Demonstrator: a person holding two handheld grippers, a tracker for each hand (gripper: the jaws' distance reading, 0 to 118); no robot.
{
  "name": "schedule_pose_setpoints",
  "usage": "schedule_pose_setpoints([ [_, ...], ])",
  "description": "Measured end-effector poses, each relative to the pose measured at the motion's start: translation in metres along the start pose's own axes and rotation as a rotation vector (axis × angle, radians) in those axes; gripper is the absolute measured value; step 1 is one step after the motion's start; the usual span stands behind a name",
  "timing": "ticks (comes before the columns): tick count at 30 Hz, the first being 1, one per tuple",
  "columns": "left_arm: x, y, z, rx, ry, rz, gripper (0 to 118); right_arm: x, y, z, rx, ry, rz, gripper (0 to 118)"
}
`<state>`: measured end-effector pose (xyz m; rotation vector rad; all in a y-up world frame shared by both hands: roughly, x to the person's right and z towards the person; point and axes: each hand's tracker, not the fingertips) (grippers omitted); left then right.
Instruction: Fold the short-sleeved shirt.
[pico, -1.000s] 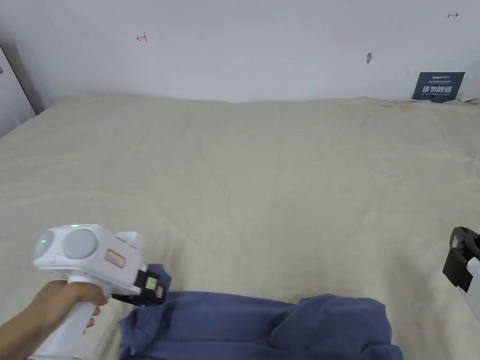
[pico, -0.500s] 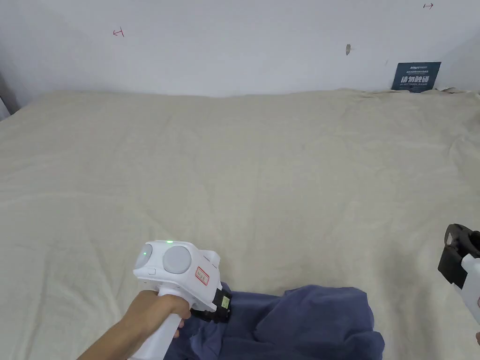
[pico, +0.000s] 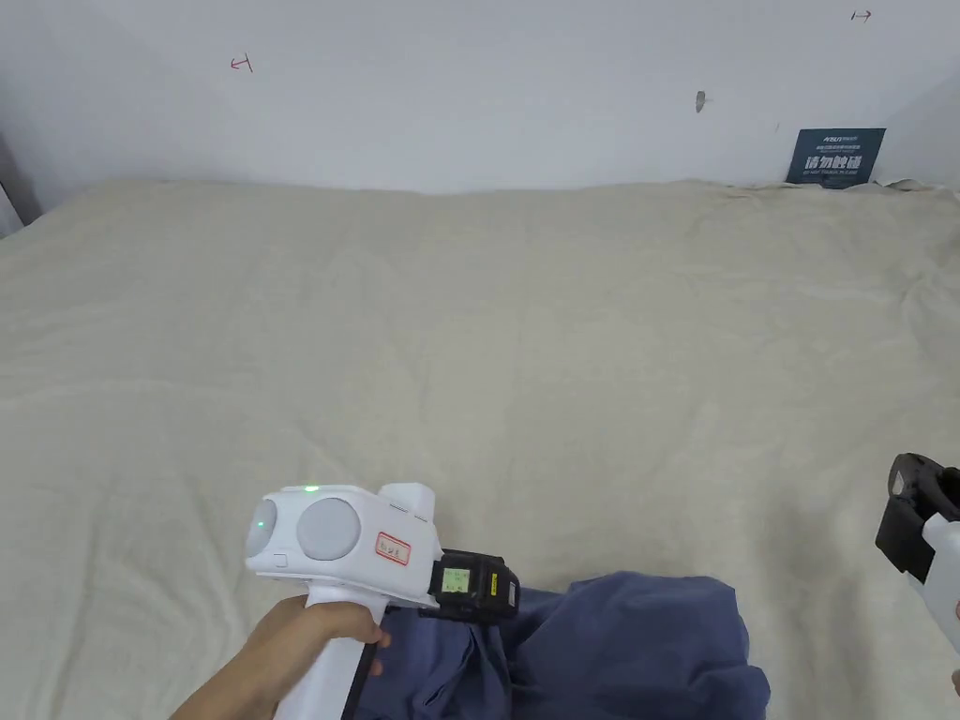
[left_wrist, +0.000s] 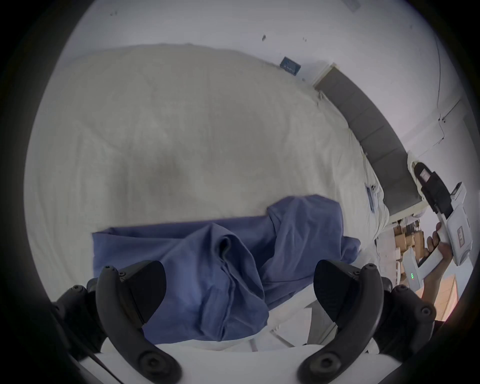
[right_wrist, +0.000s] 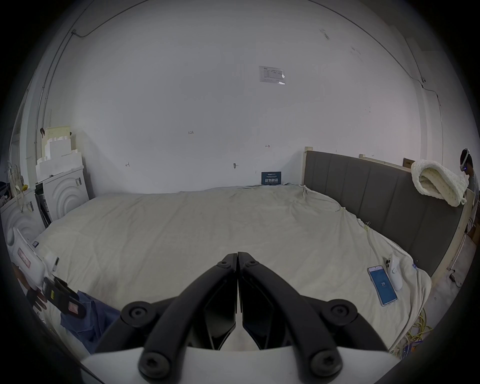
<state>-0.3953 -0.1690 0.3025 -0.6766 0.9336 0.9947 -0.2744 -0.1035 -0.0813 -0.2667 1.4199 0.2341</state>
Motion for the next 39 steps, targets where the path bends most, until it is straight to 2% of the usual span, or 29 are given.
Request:
schedule_pose_setpoints([
  [7,-0.029,-0.018,0.048,0.212,0.124,0.022,116,-0.008,0.007,0.001,0.015,0.017,0.006,0],
  [9,-0.037,-0.025,0.056,0.279,0.178,0.016,109,-0.010,0.009,0.002,0.020,0.022,0.009,0],
  [11,-0.045,-0.034,0.060,0.335,0.227,0.013,89,-0.012,0.010,0.002,0.026,0.028,0.012,0],
  [15,-0.055,-0.050,0.055,0.360,0.272,0.009,26,-0.015,0.012,0.002,0.030,0.037,0.010,0],
  [17,-0.057,-0.058,0.048,0.372,0.286,0.002,1,-0.016,0.012,0.003,0.029,0.039,0.010,0],
  [35,-0.017,-0.083,-0.044,0.273,0.219,-0.023,0,-0.001,0.005,0.008,0.013,0.010,0.000,0],
  [39,0.004,-0.088,-0.059,0.240,0.208,-0.097,0,0.003,0.005,0.009,0.011,0.001,-0.003,0],
])
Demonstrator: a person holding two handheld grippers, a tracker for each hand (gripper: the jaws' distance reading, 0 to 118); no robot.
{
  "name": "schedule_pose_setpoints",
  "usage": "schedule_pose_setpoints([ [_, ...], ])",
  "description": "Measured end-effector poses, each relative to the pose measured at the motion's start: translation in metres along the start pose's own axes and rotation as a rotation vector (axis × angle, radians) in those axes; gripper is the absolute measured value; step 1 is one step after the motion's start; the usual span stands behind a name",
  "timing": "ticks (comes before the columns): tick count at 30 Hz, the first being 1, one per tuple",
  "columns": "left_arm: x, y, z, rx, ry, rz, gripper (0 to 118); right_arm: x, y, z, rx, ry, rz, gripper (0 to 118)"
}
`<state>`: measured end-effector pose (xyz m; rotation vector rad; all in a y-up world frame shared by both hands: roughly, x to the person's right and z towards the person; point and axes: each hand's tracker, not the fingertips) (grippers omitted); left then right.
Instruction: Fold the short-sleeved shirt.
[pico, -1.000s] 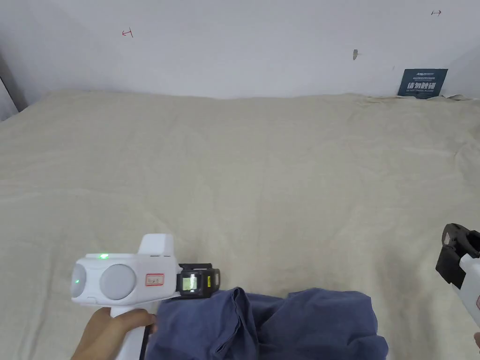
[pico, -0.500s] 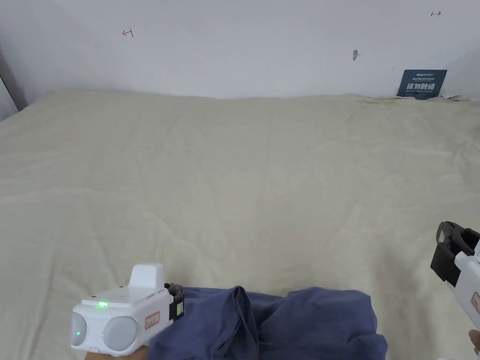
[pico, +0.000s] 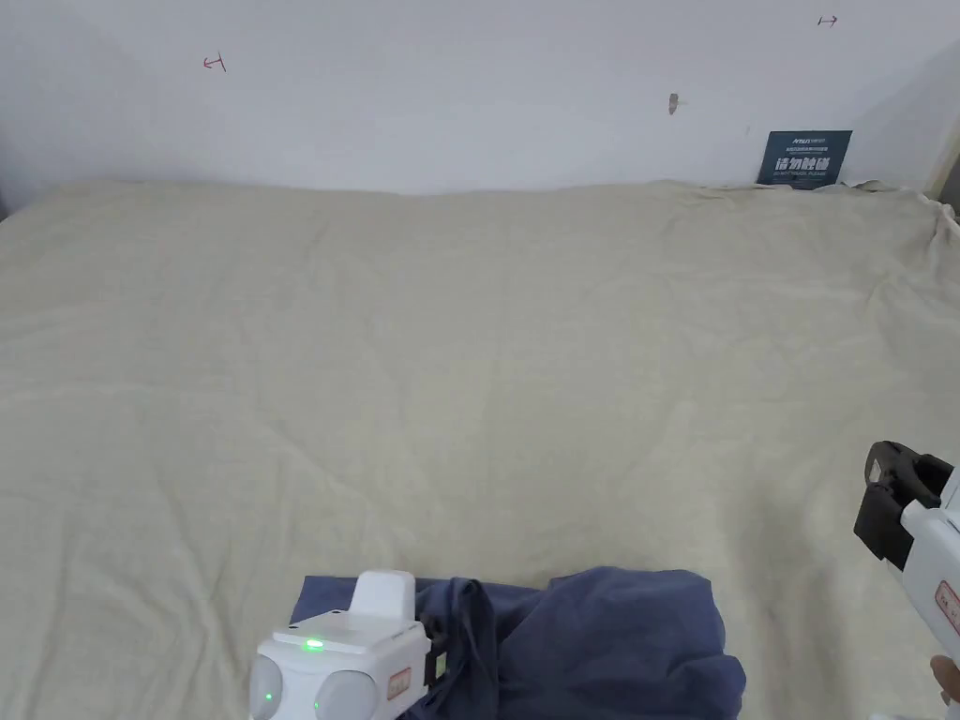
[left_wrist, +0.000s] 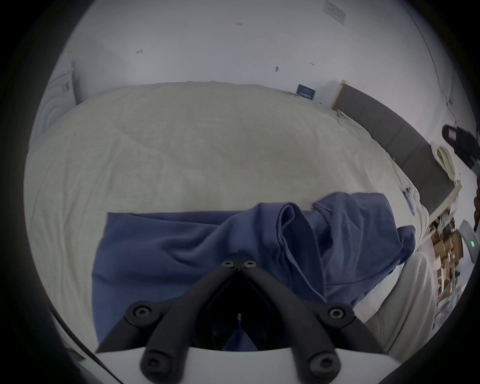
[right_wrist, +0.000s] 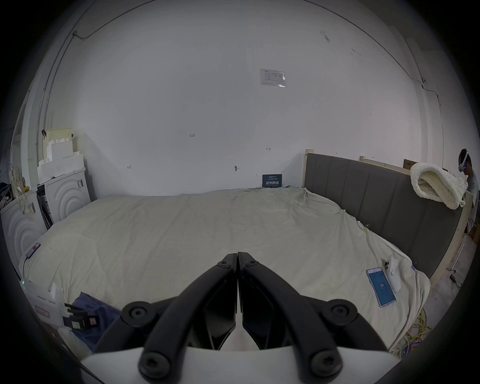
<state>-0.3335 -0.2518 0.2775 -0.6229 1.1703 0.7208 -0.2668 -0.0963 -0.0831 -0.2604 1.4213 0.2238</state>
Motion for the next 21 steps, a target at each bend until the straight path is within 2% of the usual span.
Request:
schedule_pose_setpoints([
  [7,0.026,-0.003,-0.005,-0.003,-0.022,-0.032,0,0.003,0.000,0.001,0.000,-0.008,-0.002,0],
  [9,0.032,-0.004,-0.008,-0.020,-0.069,-0.027,0,0.004,0.000,0.001,-0.002,-0.009,-0.001,0],
  [11,0.039,-0.007,-0.014,-0.025,-0.048,-0.046,0,0.004,-0.001,0.001,-0.002,-0.009,-0.003,0],
  [21,0.032,0.000,0.003,0.005,-0.056,-0.027,0,0.006,0.000,0.003,0.001,-0.016,-0.006,0],
])
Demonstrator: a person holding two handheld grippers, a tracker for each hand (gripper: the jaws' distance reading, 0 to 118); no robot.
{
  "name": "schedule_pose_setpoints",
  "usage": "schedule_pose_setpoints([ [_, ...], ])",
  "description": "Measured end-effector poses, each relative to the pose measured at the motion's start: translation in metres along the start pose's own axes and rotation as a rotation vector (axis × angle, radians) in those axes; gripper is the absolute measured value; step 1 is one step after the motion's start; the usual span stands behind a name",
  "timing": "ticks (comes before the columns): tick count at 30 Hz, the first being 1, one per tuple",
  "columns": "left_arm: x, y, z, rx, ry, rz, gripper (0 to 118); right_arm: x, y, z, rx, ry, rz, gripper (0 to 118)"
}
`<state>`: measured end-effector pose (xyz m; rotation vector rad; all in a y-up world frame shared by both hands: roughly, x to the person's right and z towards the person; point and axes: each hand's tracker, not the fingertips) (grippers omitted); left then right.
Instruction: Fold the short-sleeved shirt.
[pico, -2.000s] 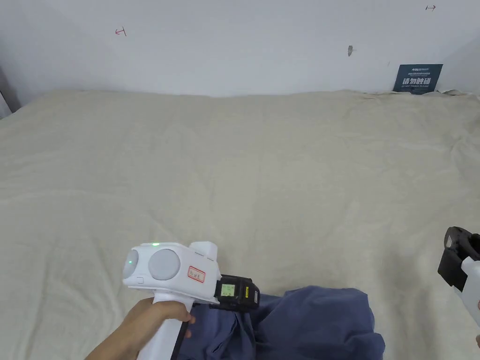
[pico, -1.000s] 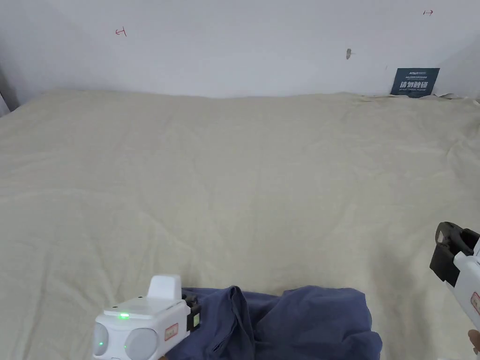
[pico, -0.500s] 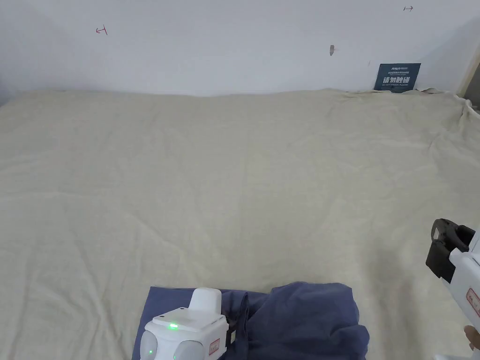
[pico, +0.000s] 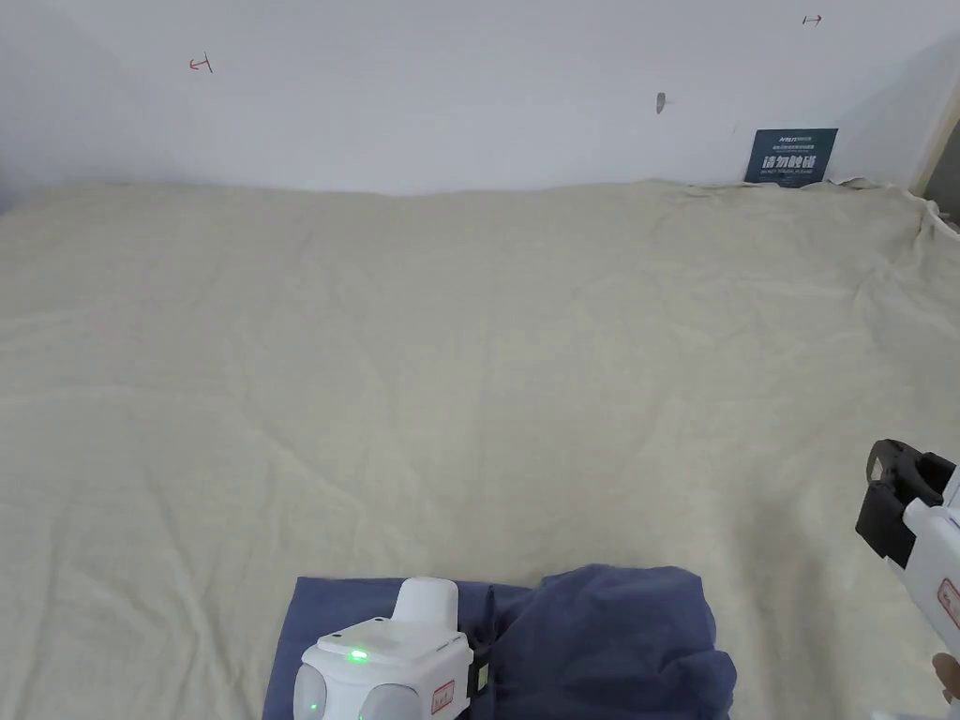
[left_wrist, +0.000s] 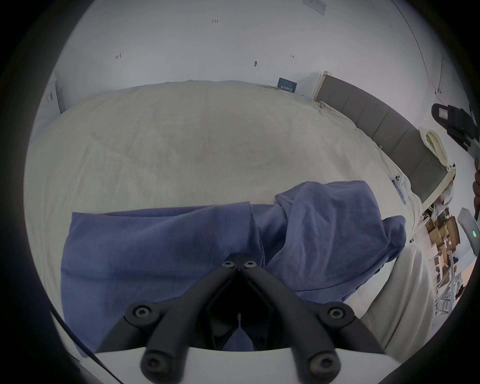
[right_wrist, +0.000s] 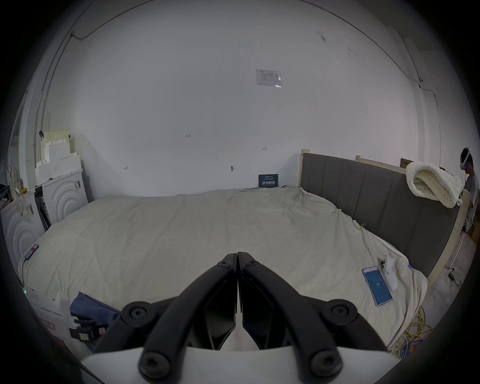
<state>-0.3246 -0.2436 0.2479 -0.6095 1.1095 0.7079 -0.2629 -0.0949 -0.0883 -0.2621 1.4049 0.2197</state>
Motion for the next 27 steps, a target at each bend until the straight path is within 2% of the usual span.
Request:
schedule_pose_setpoints([
  [7,-0.010,0.026,0.042,0.071,-0.071,0.019,0,-0.006,0.006,-0.002,0.009,0.014,0.008,0],
  [14,-0.062,0.057,0.078,0.053,-0.171,0.096,0,-0.012,0.009,-0.003,0.013,0.025,0.015,0],
  [22,-0.137,0.063,0.095,0.008,-0.195,0.248,12,-0.017,0.008,-0.008,0.002,0.030,0.020,0],
  [23,-0.147,0.062,0.095,-0.001,-0.199,0.261,19,-0.018,0.008,-0.008,0.001,0.032,0.021,0],
  [24,-0.155,0.061,0.095,-0.009,-0.197,0.272,34,-0.018,0.008,-0.009,-0.001,0.032,0.022,0],
  [25,-0.163,0.059,0.093,-0.023,-0.191,0.283,50,-0.019,0.007,-0.010,-0.002,0.032,0.023,0],
  [27,-0.175,0.056,0.089,-0.063,-0.167,0.290,90,-0.020,0.007,-0.011,-0.005,0.034,0.025,0],
])
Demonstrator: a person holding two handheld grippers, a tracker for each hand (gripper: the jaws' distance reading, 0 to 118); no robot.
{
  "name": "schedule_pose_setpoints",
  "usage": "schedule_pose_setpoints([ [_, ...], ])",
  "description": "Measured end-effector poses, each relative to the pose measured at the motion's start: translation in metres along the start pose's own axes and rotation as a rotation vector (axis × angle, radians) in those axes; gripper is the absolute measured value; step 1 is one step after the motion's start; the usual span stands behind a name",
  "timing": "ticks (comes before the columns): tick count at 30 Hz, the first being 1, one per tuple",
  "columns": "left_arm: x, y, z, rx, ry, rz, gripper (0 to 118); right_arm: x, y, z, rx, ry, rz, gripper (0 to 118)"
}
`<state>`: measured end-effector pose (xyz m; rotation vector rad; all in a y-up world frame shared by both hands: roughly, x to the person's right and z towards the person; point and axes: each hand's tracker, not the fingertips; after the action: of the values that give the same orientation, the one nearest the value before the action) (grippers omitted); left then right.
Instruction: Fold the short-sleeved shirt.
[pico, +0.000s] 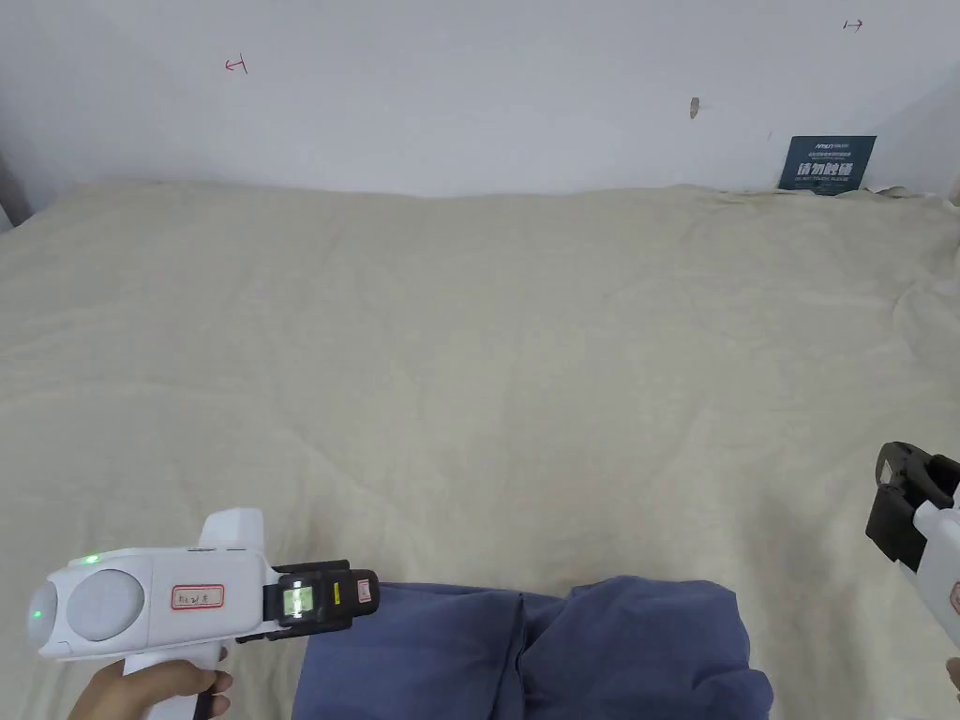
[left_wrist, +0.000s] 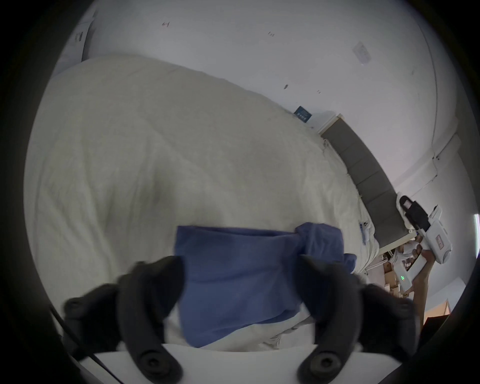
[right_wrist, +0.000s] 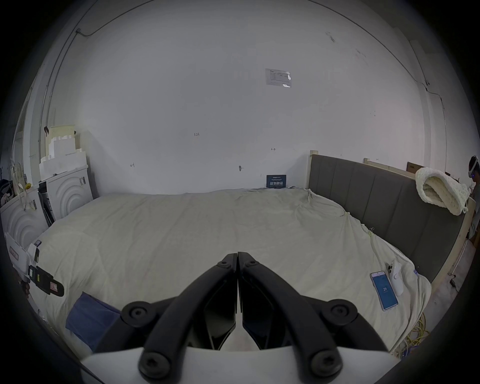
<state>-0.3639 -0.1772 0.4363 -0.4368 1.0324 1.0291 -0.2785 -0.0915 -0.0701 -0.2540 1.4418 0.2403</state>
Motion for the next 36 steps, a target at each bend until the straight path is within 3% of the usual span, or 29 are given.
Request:
schedule_pose_setpoints([
  [1,-0.004,-0.002,-0.002,-0.014,0.012,-0.003,101,-0.001,0.000,-0.001,-0.001,0.001,0.001,0],
  [2,-0.008,-0.004,-0.002,-0.009,0.024,-0.002,105,-0.001,-0.001,-0.001,-0.004,0.002,0.003,0],
  [13,-0.065,-0.011,-0.048,-0.136,0.011,0.078,105,-0.006,-0.007,-0.005,-0.034,0.007,0.010,0],
  [18,-0.056,-0.011,-0.054,-0.140,0.022,0.037,104,-0.004,-0.008,-0.005,-0.039,-0.001,0.012,0],
  [22,-0.044,-0.010,-0.056,-0.158,0.029,-0.007,79,-0.002,-0.008,-0.005,-0.040,-0.003,0.013,0],
  [25,-0.034,-0.013,-0.057,-0.169,0.024,-0.043,74,-0.001,-0.008,-0.005,-0.041,-0.001,0.006,0],
  [29,-0.021,-0.016,-0.060,-0.187,0.026,-0.083,50,-0.001,-0.009,-0.006,-0.040,0.002,0.004,0],
  [32,-0.015,-0.017,-0.060,-0.179,0.057,-0.096,14,0.000,-0.009,-0.005,-0.039,0.004,0.001,0],
  [36,-0.006,-0.018,-0.056,-0.168,0.075,-0.129,5,0.001,-0.009,-0.005,-0.038,0.006,0.000,0],
])
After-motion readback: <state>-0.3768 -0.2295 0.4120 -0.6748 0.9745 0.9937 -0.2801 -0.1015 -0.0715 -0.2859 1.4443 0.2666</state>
